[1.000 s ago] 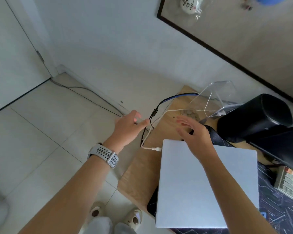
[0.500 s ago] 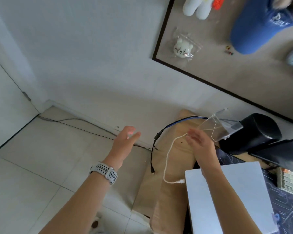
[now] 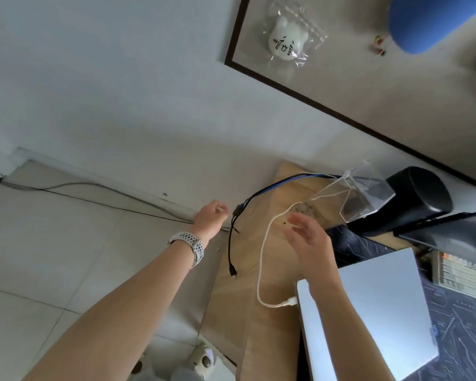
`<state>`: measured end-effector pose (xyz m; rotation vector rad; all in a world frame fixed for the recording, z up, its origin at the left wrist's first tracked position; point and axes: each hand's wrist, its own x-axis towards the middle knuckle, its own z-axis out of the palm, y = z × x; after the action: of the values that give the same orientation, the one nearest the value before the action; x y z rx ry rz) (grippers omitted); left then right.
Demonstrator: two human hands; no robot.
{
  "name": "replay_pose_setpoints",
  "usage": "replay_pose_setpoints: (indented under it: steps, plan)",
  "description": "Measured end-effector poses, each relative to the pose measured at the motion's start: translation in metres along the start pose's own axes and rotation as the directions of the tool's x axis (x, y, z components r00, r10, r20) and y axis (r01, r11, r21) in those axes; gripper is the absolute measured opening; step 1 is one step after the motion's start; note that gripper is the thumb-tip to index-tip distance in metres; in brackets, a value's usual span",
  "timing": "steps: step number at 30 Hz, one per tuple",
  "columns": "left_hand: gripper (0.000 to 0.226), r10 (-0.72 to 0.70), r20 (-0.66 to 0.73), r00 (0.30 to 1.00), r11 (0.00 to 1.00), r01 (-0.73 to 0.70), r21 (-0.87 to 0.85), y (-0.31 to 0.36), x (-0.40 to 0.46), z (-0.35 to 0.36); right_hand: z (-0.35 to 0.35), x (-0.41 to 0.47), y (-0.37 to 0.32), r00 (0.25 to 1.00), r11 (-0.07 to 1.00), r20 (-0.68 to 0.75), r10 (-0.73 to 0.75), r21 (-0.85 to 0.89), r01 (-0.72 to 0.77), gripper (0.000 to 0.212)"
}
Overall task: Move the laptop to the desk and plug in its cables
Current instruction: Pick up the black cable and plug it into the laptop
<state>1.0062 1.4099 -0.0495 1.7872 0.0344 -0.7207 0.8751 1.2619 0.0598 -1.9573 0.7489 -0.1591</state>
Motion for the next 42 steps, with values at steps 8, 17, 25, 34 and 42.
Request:
replay_pose_setpoints:
  steps: [8, 17, 25, 34, 42]
  plan:
    - [0.024, 0.08, 0.033, 0.996, 0.964, -0.086, 0.251, -0.002, 0.086, 0.054, 0.021, 0.035, 0.017, 0.996, 0.995, 0.087, 0.004, -0.099, 0.005, 0.035]
    - [0.027, 0.0, 0.02, 1.0, 0.969, -0.005, 0.246, -0.024, 0.137, 0.082, 0.036, 0.052, 0.033, 0.994, 0.998, 0.102, 0.023, -0.054, -0.018, 0.028]
    - [0.016, 0.034, 0.021, 0.999, 0.99, -0.036, 0.136, -0.02, 0.137, 0.079, 0.028, 0.062, 0.03, 0.995, 0.998, 0.091, 0.045, 0.035, -0.048, 0.024]
    - [0.021, 0.219, 0.034, 0.975, 0.973, -0.221, 0.073, 0.06, 0.089, 0.029, 0.039, 0.059, 0.016, 0.967, 0.985, 0.21, 0.147, 0.059, -0.163, 0.03]
    - [0.022, 0.034, 0.198, 0.98, 0.993, -0.01, -0.122, 0.131, 0.064, 0.006, 0.06, 0.025, -0.008, 0.82, 0.934, 0.502, 0.276, 0.06, -0.351, 0.042]
